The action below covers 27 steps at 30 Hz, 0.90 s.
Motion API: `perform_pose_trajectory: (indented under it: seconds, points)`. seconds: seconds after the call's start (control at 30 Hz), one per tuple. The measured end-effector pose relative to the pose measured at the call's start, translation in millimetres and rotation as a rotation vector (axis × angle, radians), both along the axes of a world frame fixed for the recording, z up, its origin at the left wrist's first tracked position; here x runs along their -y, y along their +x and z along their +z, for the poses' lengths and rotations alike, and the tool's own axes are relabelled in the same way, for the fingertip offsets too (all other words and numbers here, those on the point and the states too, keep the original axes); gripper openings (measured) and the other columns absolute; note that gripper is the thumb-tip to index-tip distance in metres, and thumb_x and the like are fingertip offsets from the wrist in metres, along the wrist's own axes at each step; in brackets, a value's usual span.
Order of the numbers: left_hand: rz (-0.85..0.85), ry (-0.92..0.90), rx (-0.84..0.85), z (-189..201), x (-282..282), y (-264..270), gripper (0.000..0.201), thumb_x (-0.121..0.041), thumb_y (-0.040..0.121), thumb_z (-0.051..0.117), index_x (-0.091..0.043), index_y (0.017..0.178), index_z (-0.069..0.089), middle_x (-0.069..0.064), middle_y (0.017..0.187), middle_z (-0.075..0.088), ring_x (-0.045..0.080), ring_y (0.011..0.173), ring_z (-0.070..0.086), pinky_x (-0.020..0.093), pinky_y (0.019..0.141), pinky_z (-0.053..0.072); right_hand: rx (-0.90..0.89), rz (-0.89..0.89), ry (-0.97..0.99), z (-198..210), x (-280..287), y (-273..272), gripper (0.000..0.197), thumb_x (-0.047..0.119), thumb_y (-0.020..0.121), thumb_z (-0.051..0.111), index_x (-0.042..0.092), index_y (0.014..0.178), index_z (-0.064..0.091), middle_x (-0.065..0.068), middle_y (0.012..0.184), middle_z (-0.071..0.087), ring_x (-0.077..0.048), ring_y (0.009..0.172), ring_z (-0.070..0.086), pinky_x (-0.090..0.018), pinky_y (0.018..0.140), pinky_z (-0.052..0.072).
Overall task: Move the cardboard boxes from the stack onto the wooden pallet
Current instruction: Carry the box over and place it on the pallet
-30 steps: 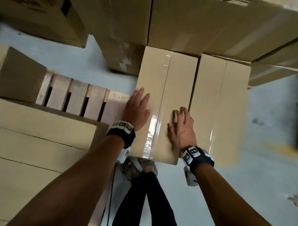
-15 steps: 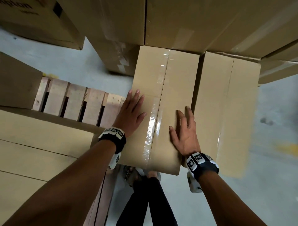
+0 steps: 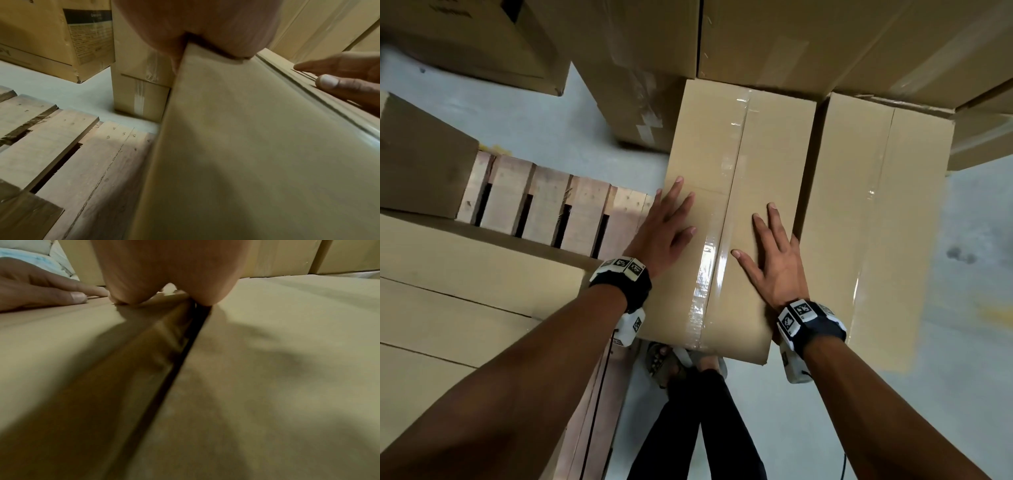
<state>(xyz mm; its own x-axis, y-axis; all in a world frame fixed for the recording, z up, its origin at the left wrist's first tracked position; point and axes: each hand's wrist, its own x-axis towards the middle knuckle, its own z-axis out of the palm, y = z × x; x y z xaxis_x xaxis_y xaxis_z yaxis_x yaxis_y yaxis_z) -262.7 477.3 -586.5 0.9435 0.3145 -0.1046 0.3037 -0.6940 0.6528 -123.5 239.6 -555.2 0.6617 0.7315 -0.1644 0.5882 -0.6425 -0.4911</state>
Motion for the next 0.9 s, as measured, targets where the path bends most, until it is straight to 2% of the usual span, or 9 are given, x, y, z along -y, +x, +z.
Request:
perform_pose_trajectory:
  seconds: [0.1,0.27,0.37,0.43,0.53,0.63,0.7,0.8,0.9]
  points:
    - [0.007,-0.002,0.037,9.0,5.5,-13.4,0.057,-0.025,0.11,0.049,-0.013,0.163,0.03,0.003,0.176,0.0,0.027,0.162,0.008,0.055,0.126,0.026,-0.007,0.022,0.013,9.1,5.7,-5.9,0.073,0.057,0.1,0.062,0.018,0.159,0.041,0.004,0.176,0.011,-0.033,0.145,0.042,-0.063,0.119,0.033]
    - [0.095,-0.014,0.078,39.5,20.6,-47.5,0.054,-0.026,0.11,0.048,-0.012,0.161,0.036,0.004,0.175,0.008,0.027,0.161,0.015,0.057,0.124,0.028,-0.012,0.073,0.007,42.3,6.4,-20.8,0.074,0.062,0.1,0.059,0.023,0.159,0.04,0.011,0.175,0.011,-0.041,0.142,0.047,-0.062,0.118,0.035]
    - [0.174,-0.028,0.097,64.2,23.3,-67.1,0.054,-0.024,0.109,0.05,-0.012,0.161,0.037,0.004,0.175,0.01,0.028,0.16,0.019,0.057,0.122,0.032,-0.015,0.122,-0.004,74.8,-2.4,-28.2,0.074,0.063,0.1,0.058,0.025,0.16,0.038,0.013,0.175,0.011,-0.039,0.143,0.046,-0.062,0.119,0.035]
    - [0.208,-0.014,0.134,80.6,22.5,-79.5,0.054,-0.022,0.108,0.052,-0.007,0.158,0.04,0.01,0.174,0.015,0.031,0.158,0.024,0.057,0.119,0.036,0.007,0.177,0.018,98.2,-11.3,-30.5,0.072,0.059,0.1,0.061,0.022,0.159,0.041,0.009,0.175,0.016,-0.034,0.141,0.049,-0.06,0.119,0.036]
    - [0.273,0.005,0.15,107.9,19.6,-94.9,0.055,-0.024,0.108,0.051,-0.003,0.158,0.04,0.015,0.173,0.016,0.034,0.158,0.025,0.059,0.119,0.036,0.037,0.274,0.041,128.8,-29.9,-29.4,0.069,0.058,0.101,0.061,0.02,0.157,0.044,0.005,0.174,0.02,-0.032,0.142,0.048,-0.06,0.118,0.037]
    - [0.343,0.023,0.178,132.0,14.5,-107.9,0.056,-0.025,0.107,0.048,-0.003,0.157,0.04,0.017,0.172,0.017,0.033,0.158,0.024,0.057,0.12,0.036,0.05,0.346,0.018,154.3,-54.4,-25.7,0.069,0.065,0.1,0.055,0.027,0.156,0.042,0.011,0.174,0.018,-0.045,0.135,0.05,-0.061,0.115,0.041]
    - [0.406,0.027,0.173,144.3,8.8,-113.8,0.056,-0.022,0.106,0.051,-0.005,0.158,0.039,0.014,0.173,0.015,0.03,0.158,0.024,0.051,0.121,0.037,0.058,0.395,0.011,166.4,-73.6,-21.7,0.069,0.067,0.1,0.054,0.028,0.156,0.042,0.011,0.174,0.018,-0.049,0.13,0.052,-0.061,0.114,0.041]
    - [0.504,0.037,0.176,155.4,-4.5,-120.9,0.057,-0.018,0.104,0.056,-0.004,0.157,0.04,0.014,0.173,0.017,0.03,0.156,0.028,0.044,0.121,0.038,0.061,0.497,0.003,176.2,-105.8,-15.2,0.071,0.07,0.1,0.049,0.03,0.157,0.038,0.013,0.175,0.012,-0.045,0.137,0.049,-0.06,0.119,0.034]
    - [0.588,0.039,0.165,157.0,-16.3,-128.7,0.057,-0.016,0.103,0.057,-0.006,0.157,0.041,0.012,0.173,0.018,0.031,0.155,0.031,0.044,0.119,0.039,0.045,0.562,-0.012,174.2,-135.4,-13.3,0.07,0.07,0.101,0.048,0.032,0.158,0.035,0.013,0.175,0.009,-0.044,0.14,0.047,-0.06,0.117,0.037]
